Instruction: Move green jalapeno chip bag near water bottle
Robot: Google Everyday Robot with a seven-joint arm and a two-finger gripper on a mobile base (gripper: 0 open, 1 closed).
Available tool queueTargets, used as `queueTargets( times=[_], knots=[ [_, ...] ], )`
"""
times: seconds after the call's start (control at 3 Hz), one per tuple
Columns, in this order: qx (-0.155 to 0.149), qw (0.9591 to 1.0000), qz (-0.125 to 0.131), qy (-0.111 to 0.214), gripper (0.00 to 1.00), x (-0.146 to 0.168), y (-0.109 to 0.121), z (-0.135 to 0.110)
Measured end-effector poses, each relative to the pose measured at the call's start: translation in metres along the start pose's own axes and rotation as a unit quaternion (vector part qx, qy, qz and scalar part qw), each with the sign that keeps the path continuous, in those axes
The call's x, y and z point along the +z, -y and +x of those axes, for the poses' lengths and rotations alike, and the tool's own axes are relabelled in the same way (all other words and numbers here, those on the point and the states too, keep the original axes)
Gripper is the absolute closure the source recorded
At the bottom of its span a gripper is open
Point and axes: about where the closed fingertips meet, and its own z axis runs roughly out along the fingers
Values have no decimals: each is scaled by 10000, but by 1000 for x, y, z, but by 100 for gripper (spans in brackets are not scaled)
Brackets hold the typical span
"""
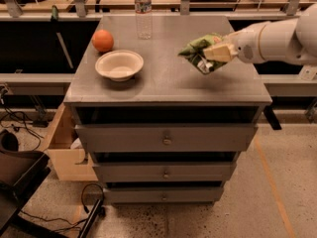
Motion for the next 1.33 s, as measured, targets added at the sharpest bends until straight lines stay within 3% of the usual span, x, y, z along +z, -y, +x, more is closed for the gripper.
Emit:
queueTargets(
  times=[0.67,1.0,1.33],
  knots=[
    [-509,9949,648,573,100,-19,69,-102],
    [-613,9904,871,885,100,-43,84,-138],
    [-613,9904,869,886,100,-43,84,-138]
  ],
)
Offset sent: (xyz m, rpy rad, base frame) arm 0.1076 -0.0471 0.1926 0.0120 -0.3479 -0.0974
